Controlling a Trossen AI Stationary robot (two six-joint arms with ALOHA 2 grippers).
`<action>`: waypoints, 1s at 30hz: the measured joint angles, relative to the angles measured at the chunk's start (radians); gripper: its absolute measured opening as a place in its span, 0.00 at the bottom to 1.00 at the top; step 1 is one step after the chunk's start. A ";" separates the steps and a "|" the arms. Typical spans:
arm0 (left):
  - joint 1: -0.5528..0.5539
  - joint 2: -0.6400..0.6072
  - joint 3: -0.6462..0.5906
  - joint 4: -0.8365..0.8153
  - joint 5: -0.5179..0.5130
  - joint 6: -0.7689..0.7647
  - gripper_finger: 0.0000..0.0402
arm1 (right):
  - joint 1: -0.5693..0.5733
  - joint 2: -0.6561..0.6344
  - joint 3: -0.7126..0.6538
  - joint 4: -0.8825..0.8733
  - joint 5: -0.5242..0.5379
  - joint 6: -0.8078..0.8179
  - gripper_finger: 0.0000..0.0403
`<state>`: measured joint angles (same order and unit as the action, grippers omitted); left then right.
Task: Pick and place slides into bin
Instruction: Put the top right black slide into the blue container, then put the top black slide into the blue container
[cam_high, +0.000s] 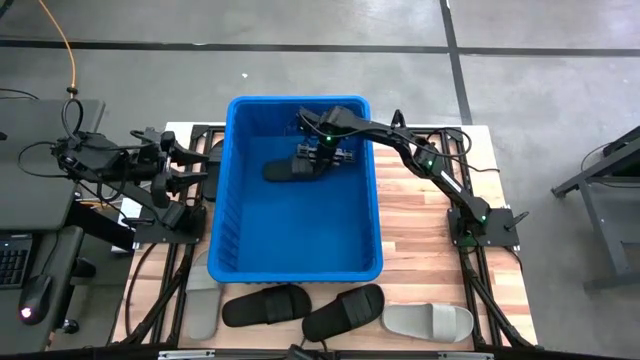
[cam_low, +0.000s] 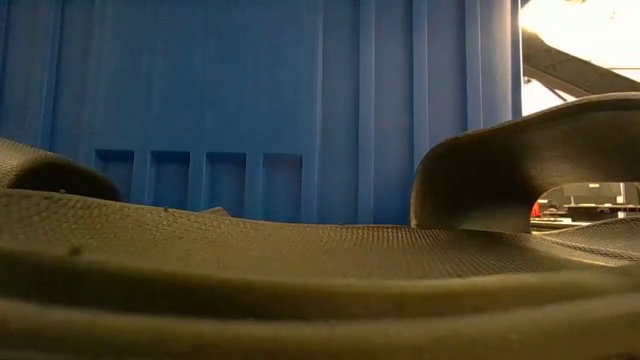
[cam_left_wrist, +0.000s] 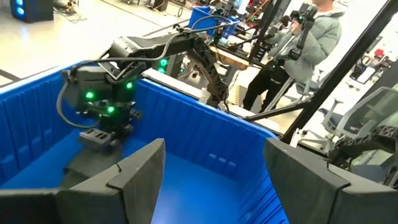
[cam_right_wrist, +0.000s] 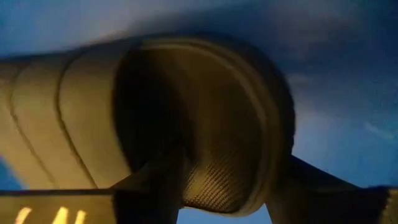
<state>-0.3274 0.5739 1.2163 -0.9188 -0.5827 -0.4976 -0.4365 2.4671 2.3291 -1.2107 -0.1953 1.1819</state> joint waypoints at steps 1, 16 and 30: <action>0.000 0.000 0.000 0.000 0.000 0.004 0.65 | 0.000 0.001 0.017 0.016 0.004 -0.001 0.42; 0.000 0.000 0.000 0.000 0.044 0.017 0.65 | 0.001 -0.001 0.026 -0.096 -0.103 -0.017 0.42; 0.000 0.000 0.000 0.001 0.122 0.045 0.65 | 0.028 -0.122 0.026 0.128 -0.237 -0.185 0.42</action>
<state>-0.3275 0.5737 1.2163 -0.9177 -0.4606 -0.4524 -0.4085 2.3451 2.3554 -1.0829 -0.4325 0.9964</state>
